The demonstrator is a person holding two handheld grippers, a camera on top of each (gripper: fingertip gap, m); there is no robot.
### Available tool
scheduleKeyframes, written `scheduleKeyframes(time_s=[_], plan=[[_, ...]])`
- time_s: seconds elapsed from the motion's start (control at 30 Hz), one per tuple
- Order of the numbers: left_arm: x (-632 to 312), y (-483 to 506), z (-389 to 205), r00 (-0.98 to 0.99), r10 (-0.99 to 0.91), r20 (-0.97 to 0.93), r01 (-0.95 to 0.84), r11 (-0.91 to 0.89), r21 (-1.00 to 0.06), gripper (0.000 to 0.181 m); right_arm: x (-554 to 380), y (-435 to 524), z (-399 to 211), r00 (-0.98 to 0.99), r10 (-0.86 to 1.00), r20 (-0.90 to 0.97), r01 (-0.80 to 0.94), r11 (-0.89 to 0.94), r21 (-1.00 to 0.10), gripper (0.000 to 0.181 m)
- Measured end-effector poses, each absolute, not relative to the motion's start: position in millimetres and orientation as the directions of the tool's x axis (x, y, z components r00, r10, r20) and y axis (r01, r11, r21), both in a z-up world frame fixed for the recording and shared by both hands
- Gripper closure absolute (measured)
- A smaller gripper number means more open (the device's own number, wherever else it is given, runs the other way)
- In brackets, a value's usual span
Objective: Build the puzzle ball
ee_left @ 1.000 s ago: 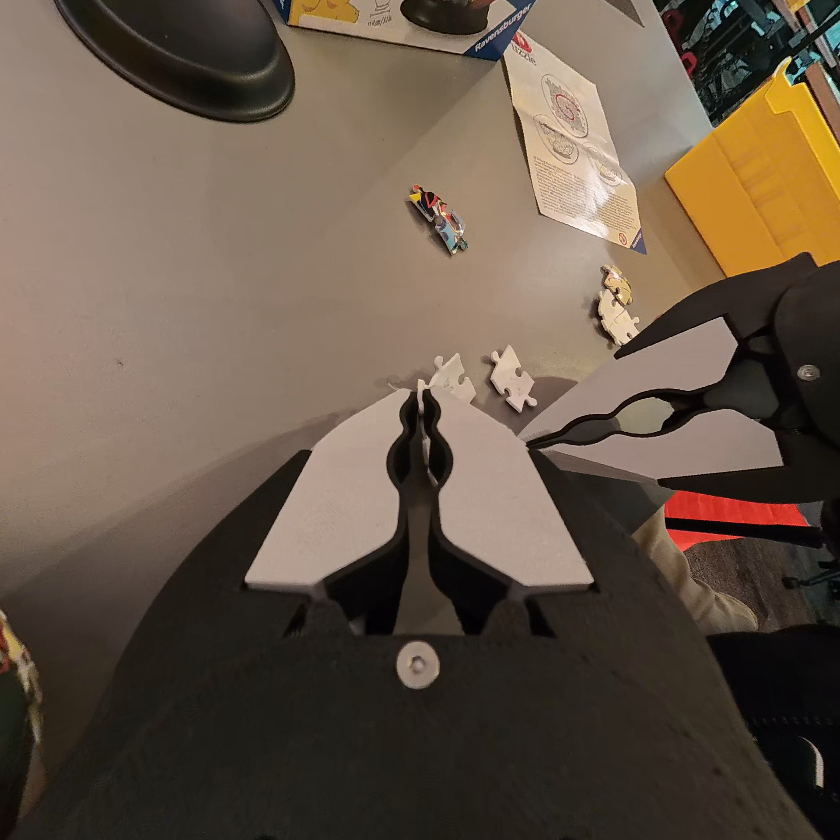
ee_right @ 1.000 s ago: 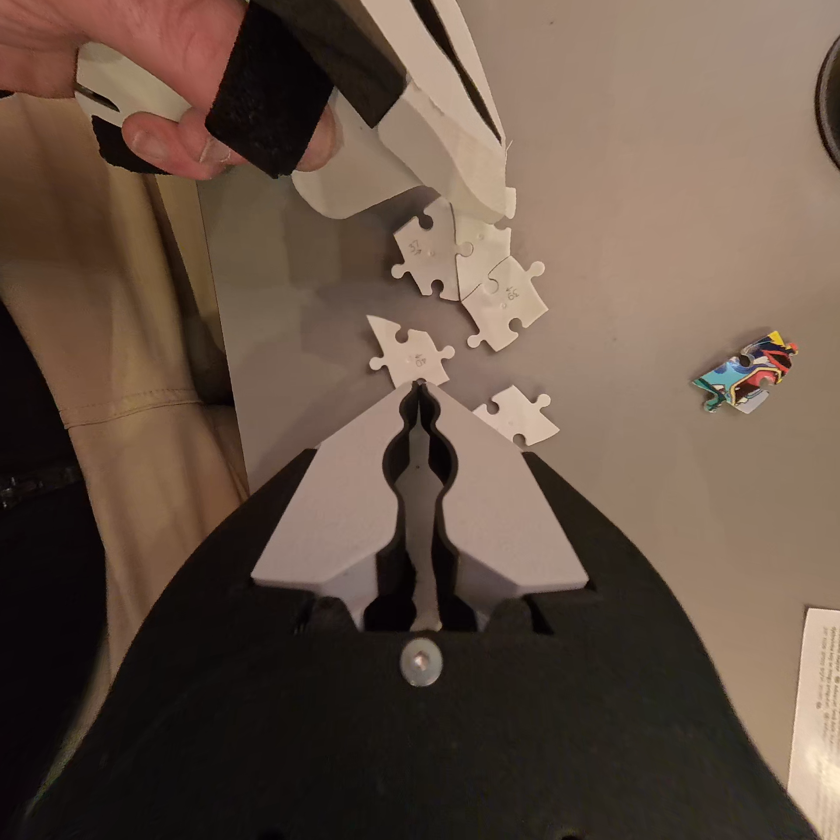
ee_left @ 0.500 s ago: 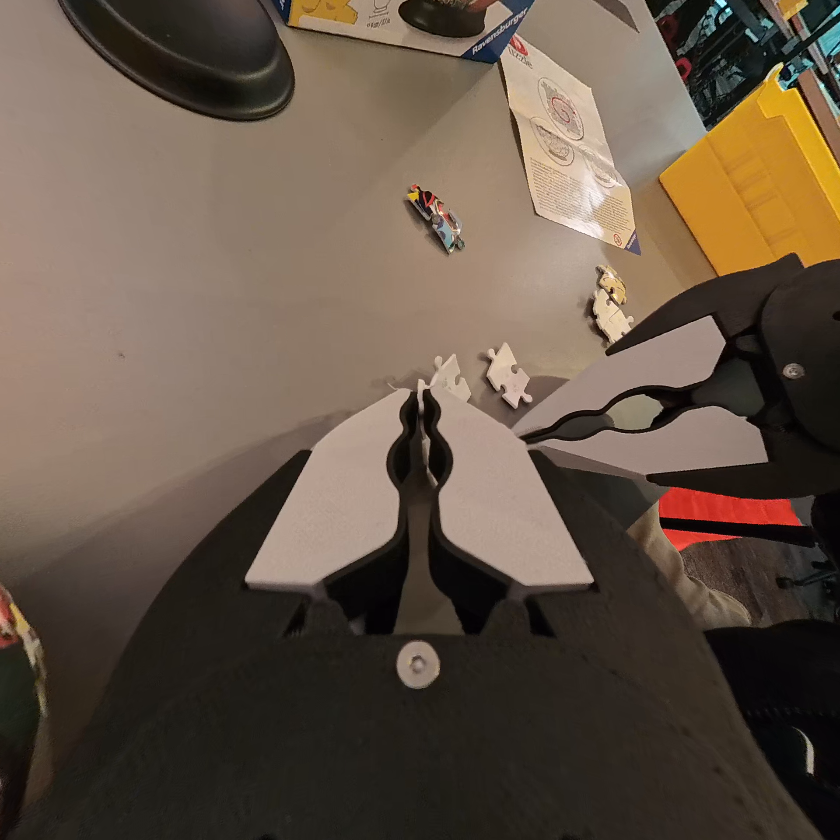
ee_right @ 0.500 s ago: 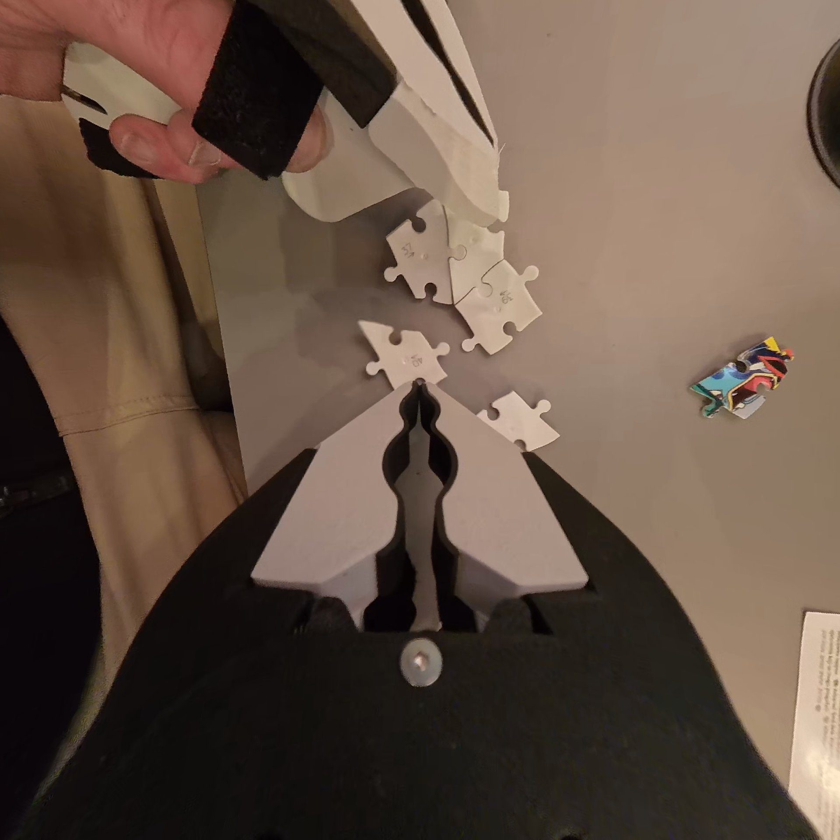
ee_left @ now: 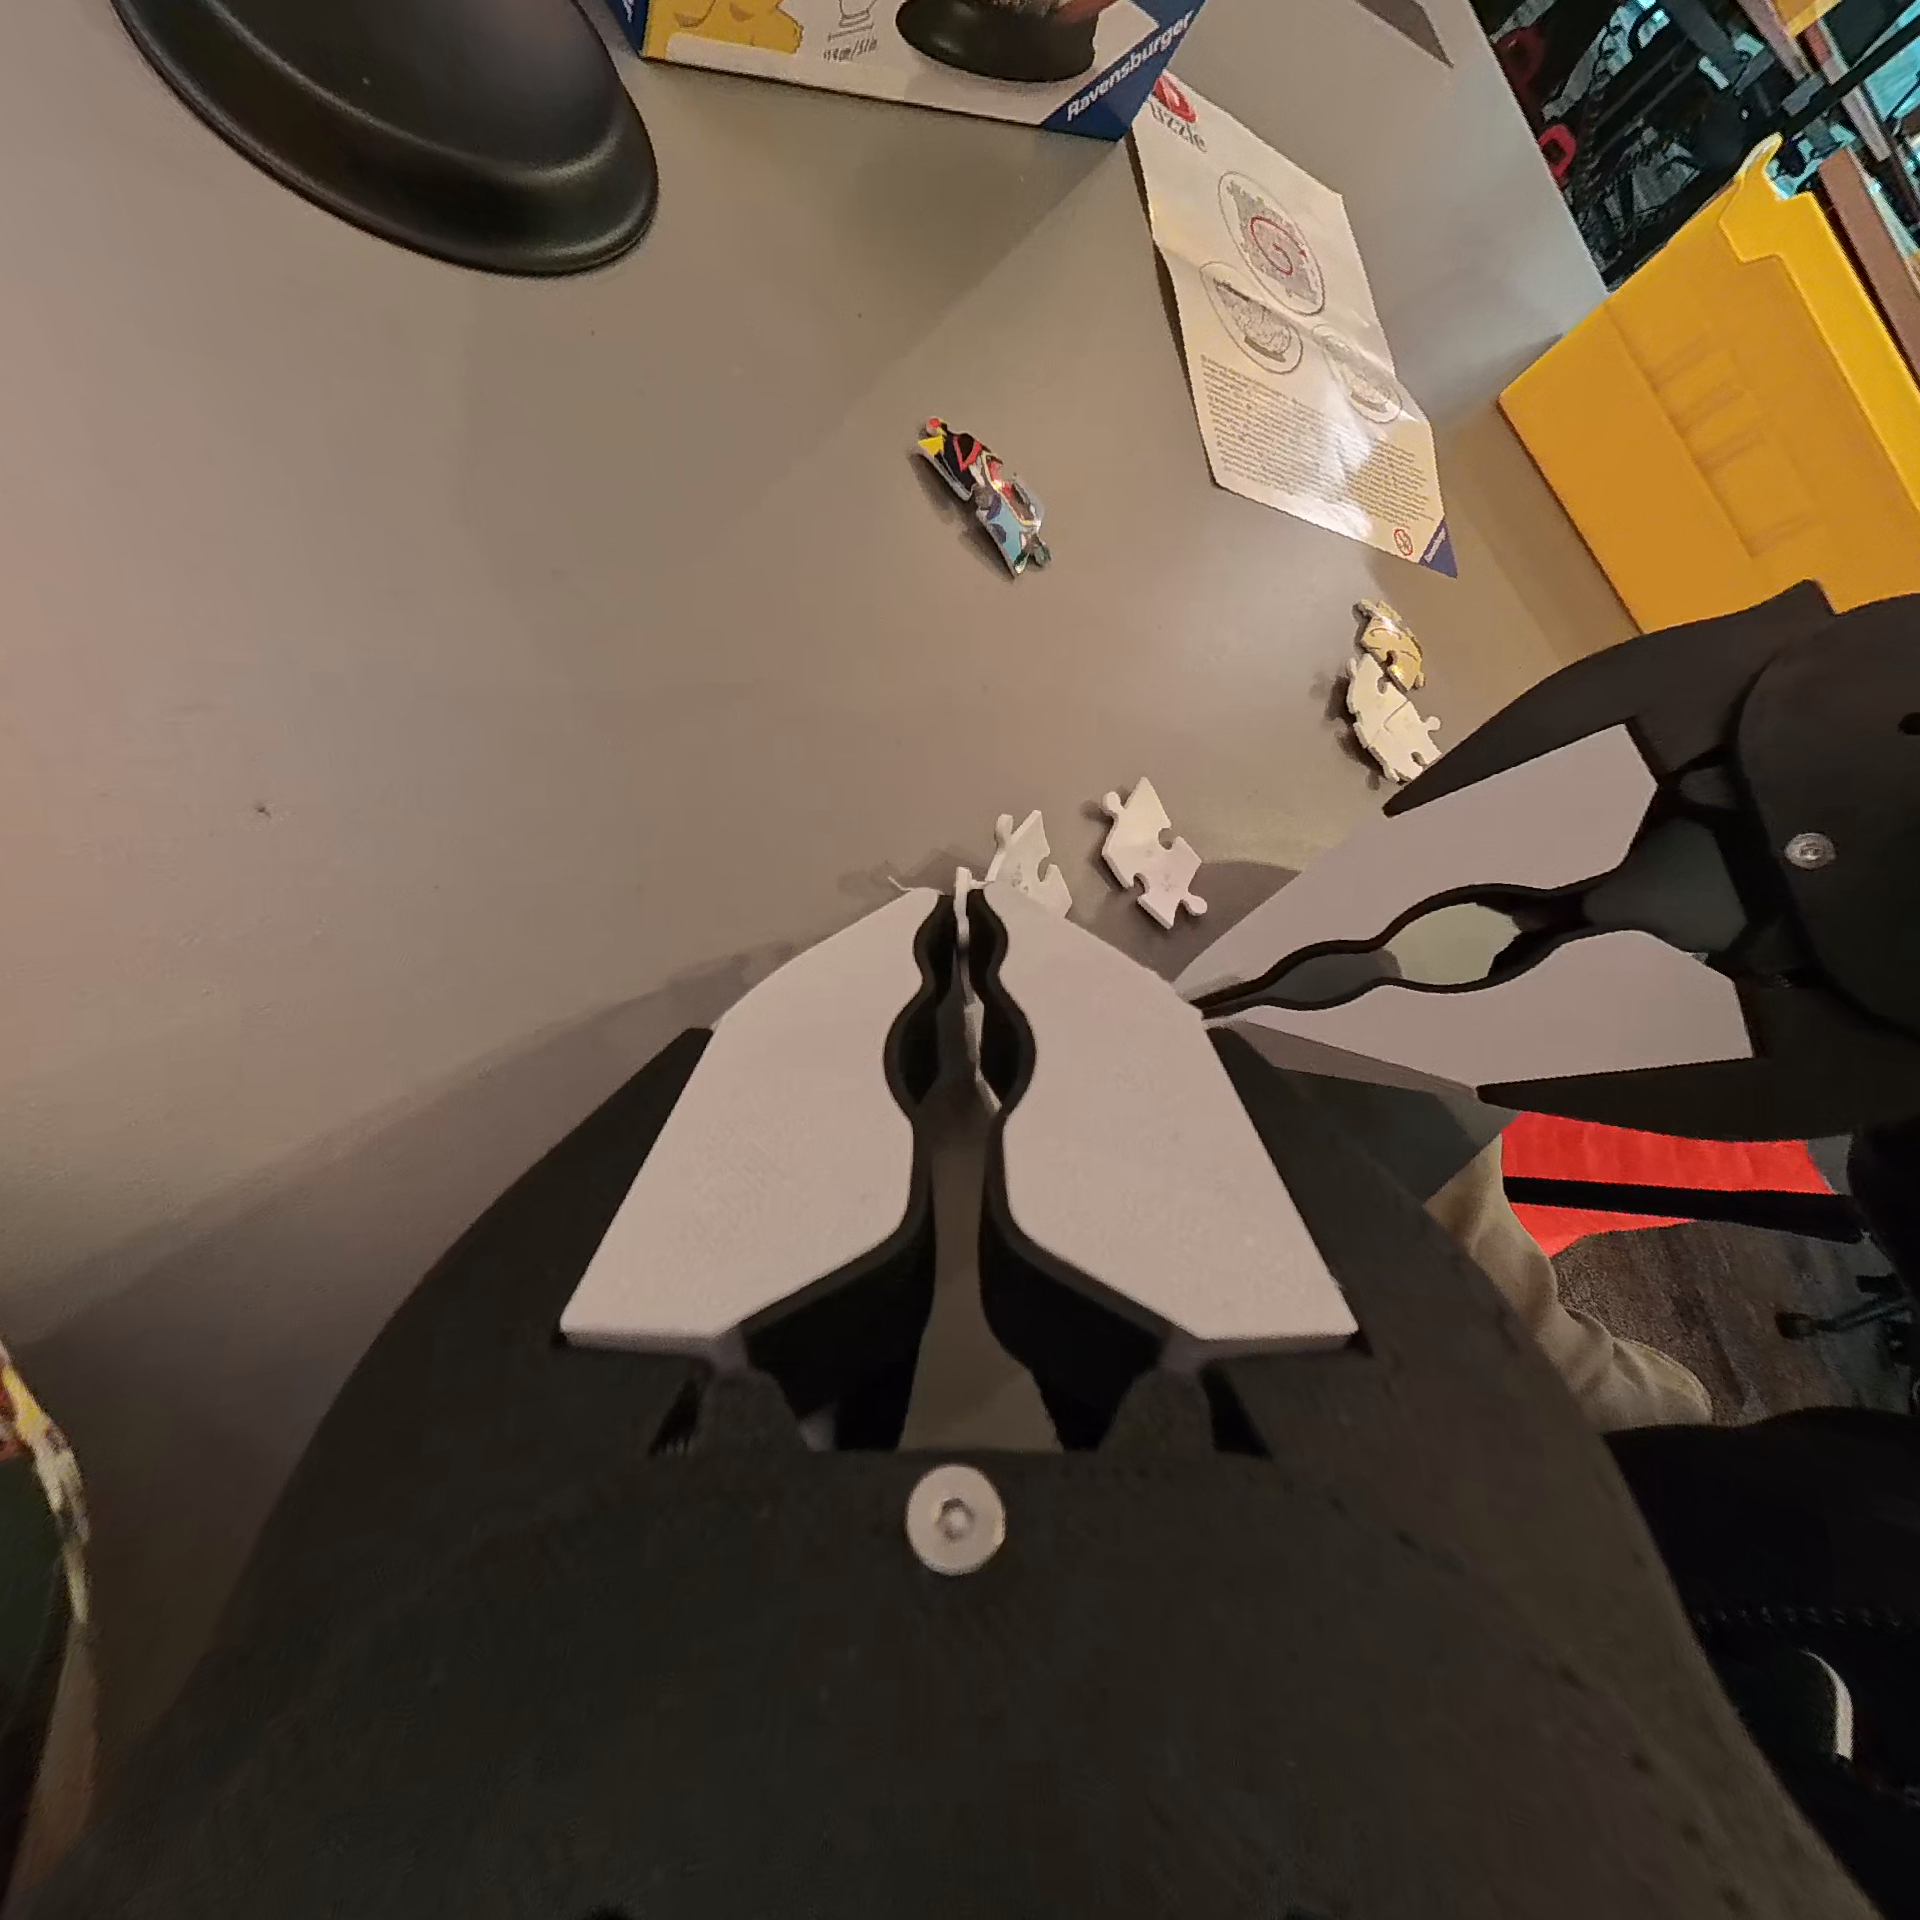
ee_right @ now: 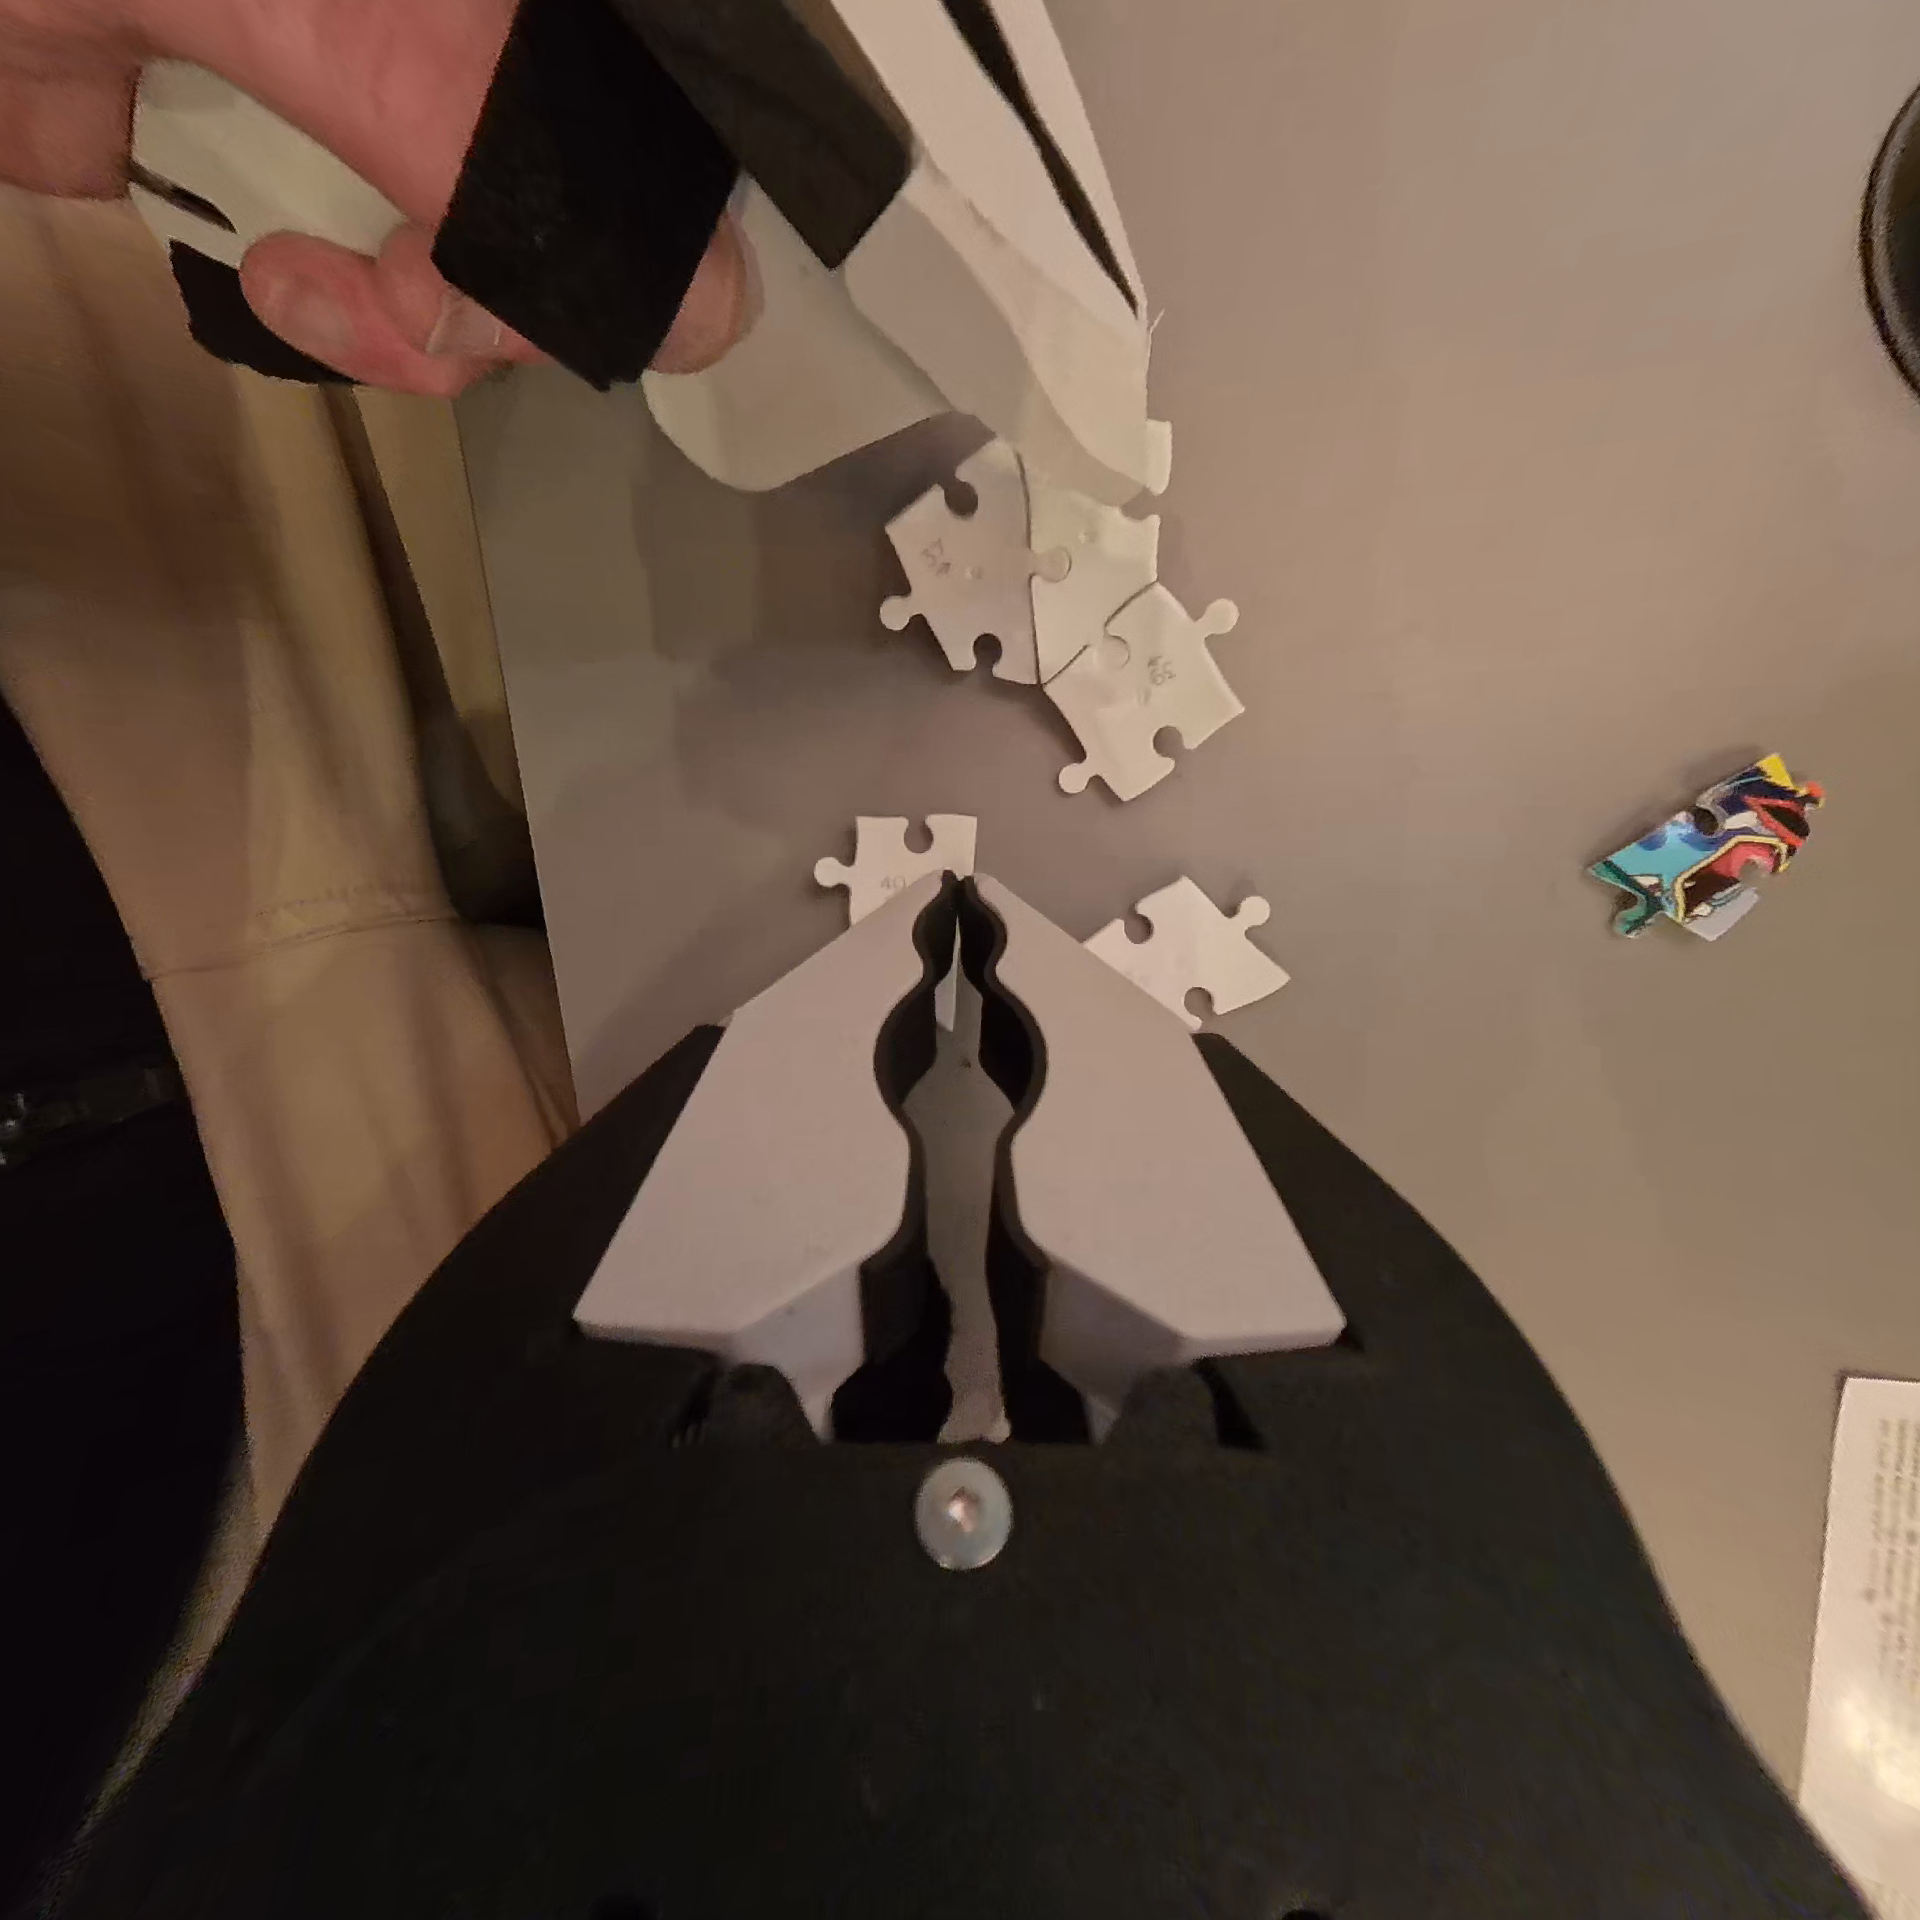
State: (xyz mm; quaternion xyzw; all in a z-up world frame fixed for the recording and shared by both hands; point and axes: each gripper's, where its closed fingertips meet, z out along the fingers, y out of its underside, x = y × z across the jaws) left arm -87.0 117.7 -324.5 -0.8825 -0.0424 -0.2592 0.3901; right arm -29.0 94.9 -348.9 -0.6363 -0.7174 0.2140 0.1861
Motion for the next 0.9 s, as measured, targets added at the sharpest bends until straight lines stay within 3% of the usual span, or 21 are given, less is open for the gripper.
scheduleKeyframes(time_s=[0.43,0.9], plan=[[-84,111,-326,0.865,-0.108,0.49,0.29,-0.69,-0.663,0.179,-29,112,-349,0.158,0.986,-0.058,0.806,-0.162,-0.569,0.181],[-84,111,-327,0.862,-0.108,0.496,0.294,-0.69,-0.662,0.179,-17,117,-345,0.167,0.982,-0.088,0.799,-0.187,-0.572,0.181]])
